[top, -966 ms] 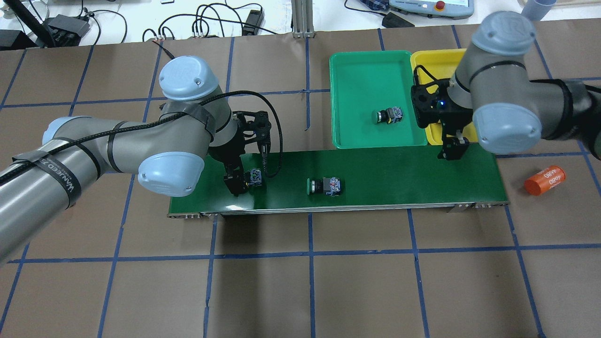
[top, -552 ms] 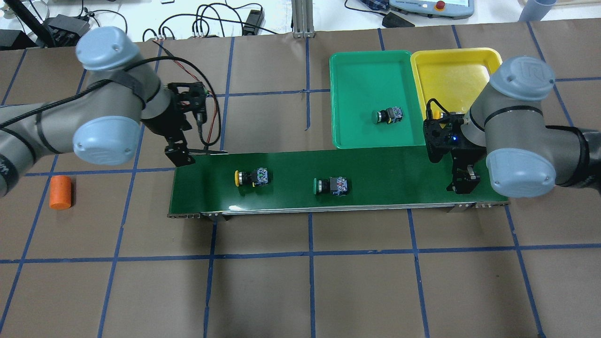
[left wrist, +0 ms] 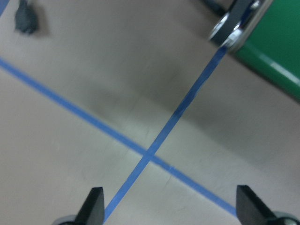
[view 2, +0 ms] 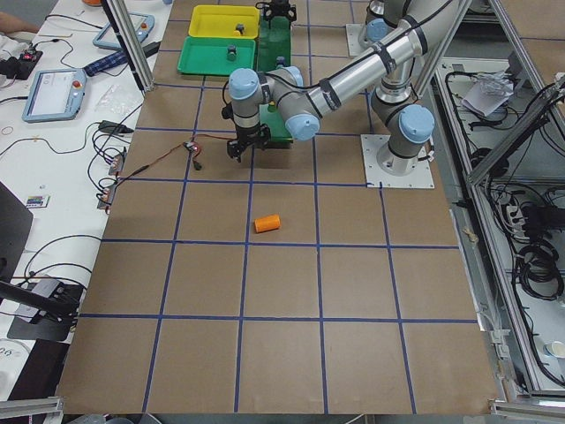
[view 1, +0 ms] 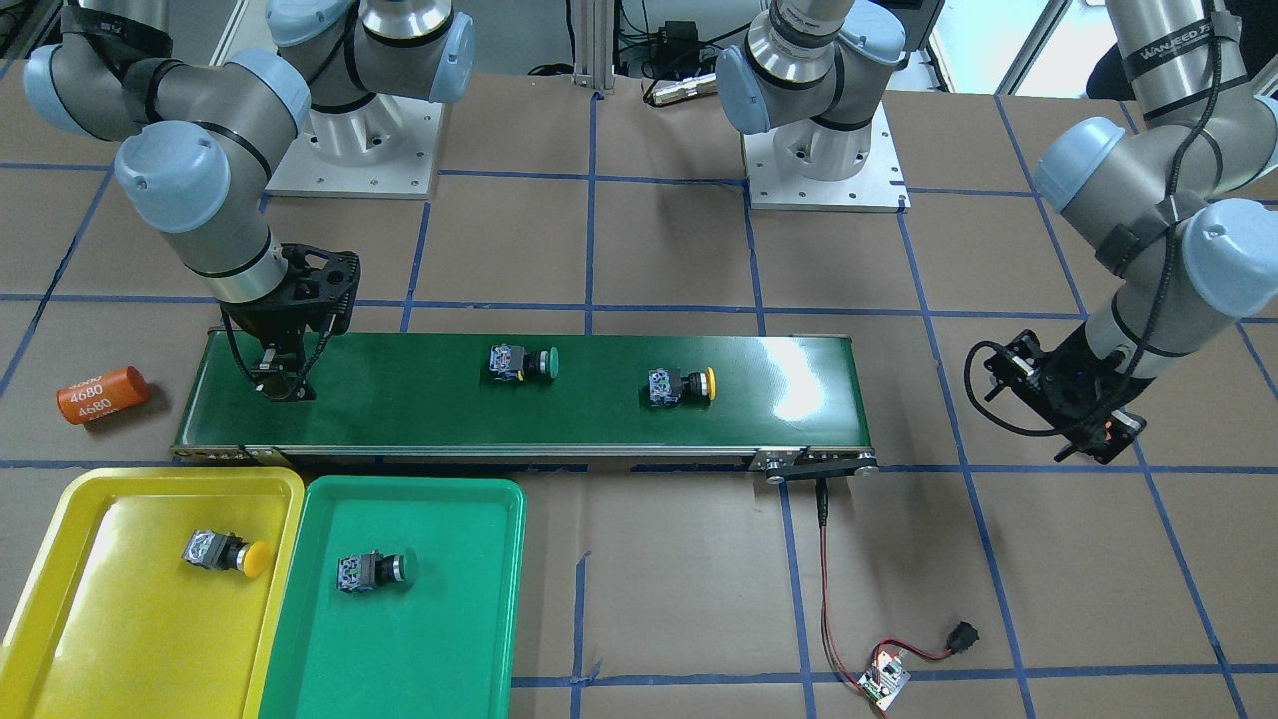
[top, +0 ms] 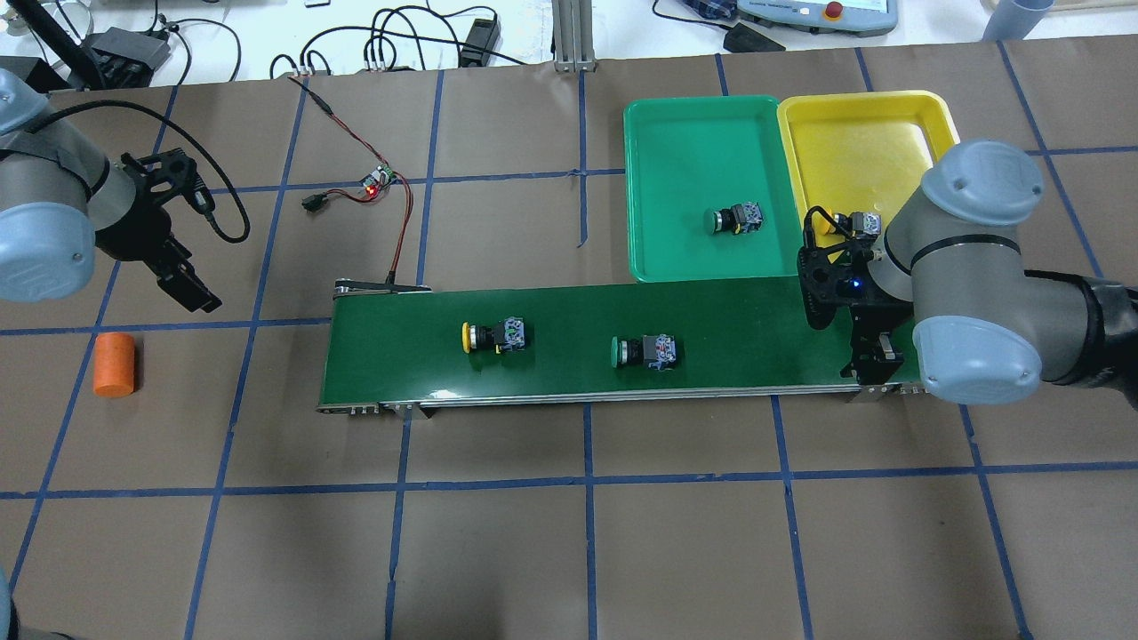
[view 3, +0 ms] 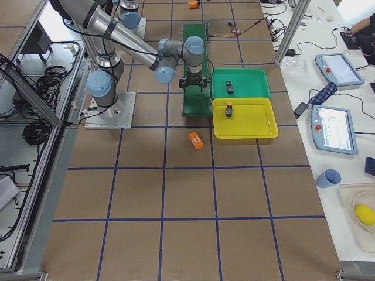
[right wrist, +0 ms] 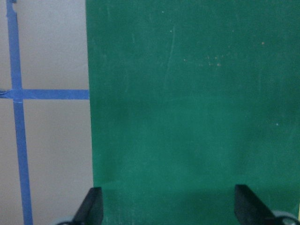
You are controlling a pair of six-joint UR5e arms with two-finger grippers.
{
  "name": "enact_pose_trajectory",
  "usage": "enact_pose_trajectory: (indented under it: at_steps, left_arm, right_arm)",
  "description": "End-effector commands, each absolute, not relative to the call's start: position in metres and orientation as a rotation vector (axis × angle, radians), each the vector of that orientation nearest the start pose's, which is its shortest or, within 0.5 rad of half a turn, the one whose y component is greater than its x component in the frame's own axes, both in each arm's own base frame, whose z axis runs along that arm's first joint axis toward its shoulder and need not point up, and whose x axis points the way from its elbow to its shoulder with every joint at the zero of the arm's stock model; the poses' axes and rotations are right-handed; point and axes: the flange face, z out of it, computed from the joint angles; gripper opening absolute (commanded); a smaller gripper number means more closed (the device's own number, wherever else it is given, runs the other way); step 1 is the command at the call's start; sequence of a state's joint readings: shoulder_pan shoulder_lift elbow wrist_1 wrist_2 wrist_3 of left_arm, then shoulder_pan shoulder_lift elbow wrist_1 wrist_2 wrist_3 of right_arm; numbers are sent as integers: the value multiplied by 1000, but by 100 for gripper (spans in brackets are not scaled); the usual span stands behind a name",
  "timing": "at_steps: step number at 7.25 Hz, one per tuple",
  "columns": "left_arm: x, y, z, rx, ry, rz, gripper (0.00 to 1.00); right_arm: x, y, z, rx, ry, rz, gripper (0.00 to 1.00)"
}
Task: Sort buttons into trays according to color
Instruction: 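Move the left gripper down to the orange battery on the table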
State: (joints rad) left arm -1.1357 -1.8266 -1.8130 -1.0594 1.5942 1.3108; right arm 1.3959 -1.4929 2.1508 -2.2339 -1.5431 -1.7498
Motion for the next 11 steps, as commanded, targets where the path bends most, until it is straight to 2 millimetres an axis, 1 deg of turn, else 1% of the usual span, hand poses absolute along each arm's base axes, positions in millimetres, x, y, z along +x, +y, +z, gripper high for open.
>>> enact_pose_trajectory:
  at_steps: [1,3,4,5,6,7,8,9,10,11]
  left_arm:
    - [140,-570,289,1059,2895,34,100]
    - [176,-566,265,567,3055,72,100]
    - [187,-568,252,368,3091,89,100]
    - [202,-569,236,6,3075,123,100]
    - [228,-565,219,-28,3070,167,100]
    - [259,-559,202,-17,3070,157,100]
    - [275,-558,196,-32,3052,124,100]
    - [290,-544,191,-172,3065,144,100]
    - [298,-535,187,-220,3075,153,100]
    - [292,-532,188,-216,3095,183,100]
  right_arm:
    - [57,-462,249,-2222,2211,-45,100]
    - [57,-462,247,-2214,2210,-42,100]
    - [57,-461,249,-2215,2215,-46,100]
    - [57,-462,246,-2214,2214,-44,100]
    - [57,-463,247,-2213,2219,-50,100]
    - [57,-463,245,-2210,2216,-46,100]
    - [59,-462,248,-2217,2216,-48,100]
    - [59,-461,249,-2217,2217,-50,100]
    - [59,-461,247,-2213,2213,-46,100]
    - [59,-461,244,-2213,2206,-41,100]
